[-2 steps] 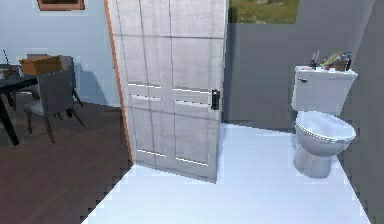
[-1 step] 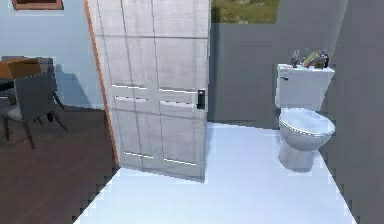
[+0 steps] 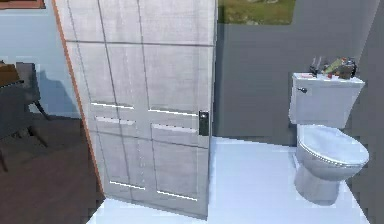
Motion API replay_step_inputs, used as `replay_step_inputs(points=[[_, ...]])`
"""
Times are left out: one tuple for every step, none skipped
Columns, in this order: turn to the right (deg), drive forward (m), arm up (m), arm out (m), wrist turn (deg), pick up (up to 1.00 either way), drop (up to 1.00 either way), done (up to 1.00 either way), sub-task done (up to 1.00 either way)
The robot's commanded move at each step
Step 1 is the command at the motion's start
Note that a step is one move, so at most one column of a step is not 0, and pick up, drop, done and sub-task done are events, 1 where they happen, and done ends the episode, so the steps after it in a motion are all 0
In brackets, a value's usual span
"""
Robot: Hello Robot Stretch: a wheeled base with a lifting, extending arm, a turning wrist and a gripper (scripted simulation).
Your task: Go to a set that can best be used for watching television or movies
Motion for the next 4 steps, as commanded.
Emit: replay_step_inputs(points=[[-45.0,0.00,0.00,0.00,0.0,0.00,0.00,0.00,0.00],[-24.0,0.00,0.00,0.00,0.0,0.00,0.00,0.00,0.00],[0.0,0.50,0.00,0.00,0.0,0.00,0.00,0.00,0.00],[-30.0,0.00,0.00,0.00,0.0,0.00,0.00,0.00,0.00]])
